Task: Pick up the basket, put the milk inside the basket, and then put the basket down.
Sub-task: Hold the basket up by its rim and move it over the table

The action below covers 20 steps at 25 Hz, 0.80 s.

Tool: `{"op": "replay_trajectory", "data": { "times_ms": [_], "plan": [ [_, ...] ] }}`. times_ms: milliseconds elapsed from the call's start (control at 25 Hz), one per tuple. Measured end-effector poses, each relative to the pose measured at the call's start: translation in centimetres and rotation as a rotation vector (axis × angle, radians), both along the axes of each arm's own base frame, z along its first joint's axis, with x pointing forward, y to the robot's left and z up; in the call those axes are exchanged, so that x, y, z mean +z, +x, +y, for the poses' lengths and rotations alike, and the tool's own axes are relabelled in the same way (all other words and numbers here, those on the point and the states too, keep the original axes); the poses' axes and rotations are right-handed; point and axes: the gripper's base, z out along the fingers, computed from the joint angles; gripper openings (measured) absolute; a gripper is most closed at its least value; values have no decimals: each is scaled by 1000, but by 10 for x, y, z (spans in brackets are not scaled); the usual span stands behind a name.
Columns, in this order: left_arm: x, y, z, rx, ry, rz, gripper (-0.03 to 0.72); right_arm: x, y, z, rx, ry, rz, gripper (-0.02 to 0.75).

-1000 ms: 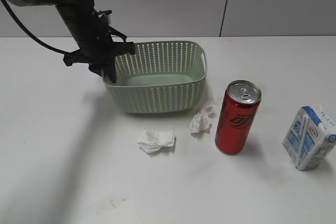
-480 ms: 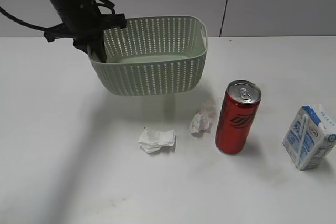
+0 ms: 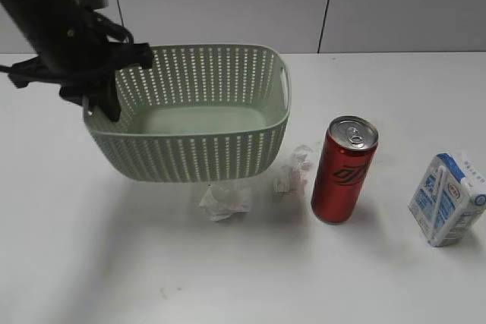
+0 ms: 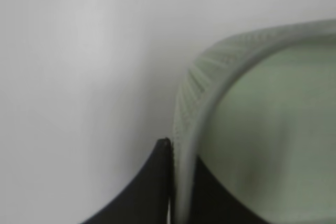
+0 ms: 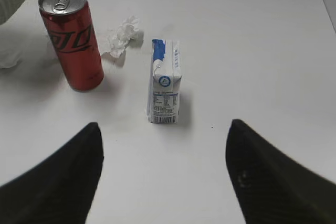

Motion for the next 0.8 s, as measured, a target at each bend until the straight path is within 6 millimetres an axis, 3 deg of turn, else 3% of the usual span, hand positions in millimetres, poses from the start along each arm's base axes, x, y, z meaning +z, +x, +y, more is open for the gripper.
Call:
{"op": "replay_trajectory", "data": {
  "times_ms": [400,560,800],
  "plan": [
    [-8,-81,35,50,-24,-45,6,7,6,1,-2,2,30,572],
    [-21,-91,40,56,-13,-21,6,16,30,7,14,0,135,561],
    [-22,-89,39,62,-23,-45,4,32,99,29,103,24,337,449]
  ]
}}
